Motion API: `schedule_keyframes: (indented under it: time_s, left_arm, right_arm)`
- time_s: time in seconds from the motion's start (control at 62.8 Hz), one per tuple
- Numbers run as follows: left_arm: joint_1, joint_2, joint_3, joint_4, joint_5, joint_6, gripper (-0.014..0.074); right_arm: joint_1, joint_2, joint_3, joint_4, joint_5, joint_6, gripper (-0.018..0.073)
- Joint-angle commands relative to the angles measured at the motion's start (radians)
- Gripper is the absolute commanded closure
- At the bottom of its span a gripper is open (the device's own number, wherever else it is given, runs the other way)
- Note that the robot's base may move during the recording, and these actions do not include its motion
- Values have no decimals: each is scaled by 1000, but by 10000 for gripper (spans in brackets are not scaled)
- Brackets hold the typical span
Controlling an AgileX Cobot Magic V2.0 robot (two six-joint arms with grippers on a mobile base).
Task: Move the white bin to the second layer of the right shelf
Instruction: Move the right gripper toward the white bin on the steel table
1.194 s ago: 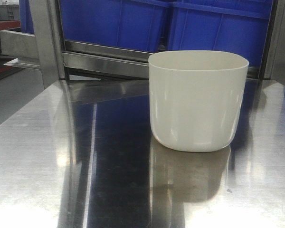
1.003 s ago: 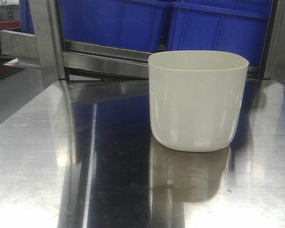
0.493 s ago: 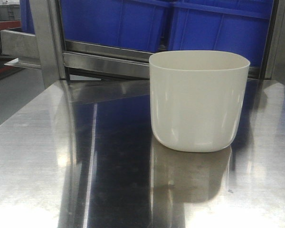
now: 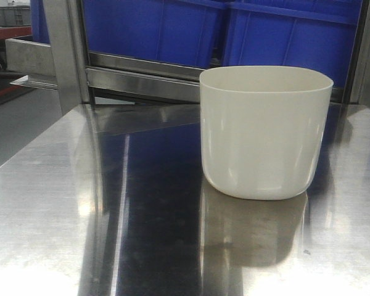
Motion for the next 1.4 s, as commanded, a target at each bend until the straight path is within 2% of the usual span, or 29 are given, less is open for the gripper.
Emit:
schedule_keyframes:
  time_s: [0.0,0.111,0.207,0.302,0.414,0.477,0.637,0.764,0.859,0.955,1.018,1.098,1.225,1.384]
  left_arm:
    - [-6,-15,27,-5,-83,-5,512]
    - [-6,-15,27,-5,-83,-5,512]
    - [-6,-15,27,-5,-83,-5,512]
    - [-6,-15,27,-5,-83,-5,512]
    - [-6,-15,27,-5,-83,-5,512]
    - [-6,-15,27,-5,-83,-5,512]
    - [-6,-15,27,-5,-83,-5,512]
    - [-6,-15,27,-5,-83,-5,512]
    - [-6,-15,27,-5,-83,-5,512]
    - [-6,-15,27,-5,-83,-5,512]
    - [-6,-15,27,-5,-83,-5,512]
    - [-6,-15,27,-5,-83,-5,512]
    - [-6,-15,27,-5,-83,-5,512]
    - [-6,-15,27,-5,-83,-5,512]
  right_arm:
    - [-5,92,-92,-7,-16,-15,504]
    - [-5,187,-139,-4,-38,-15,504]
    - [-5,236,-146,47,-82,-14,504]
    - [-5,268,-148,67,-48,-14,502]
    - [-3,332,-175,28,58,0,500]
    - [-3,380,-202,-17,101,40,500]
    - [19,497,-282,-151,202,256,500]
    - [96,606,-359,-274,285,432,500]
    - [166,686,-423,-320,364,494,481]
    - [252,771,-498,-323,411,544,378]
    - [305,842,-566,-325,426,620,261]
    - [337,897,-649,-326,454,694,203]
    - [382,970,-805,-330,566,816,196]
    - [462,1082,-1006,-333,715,833,196]
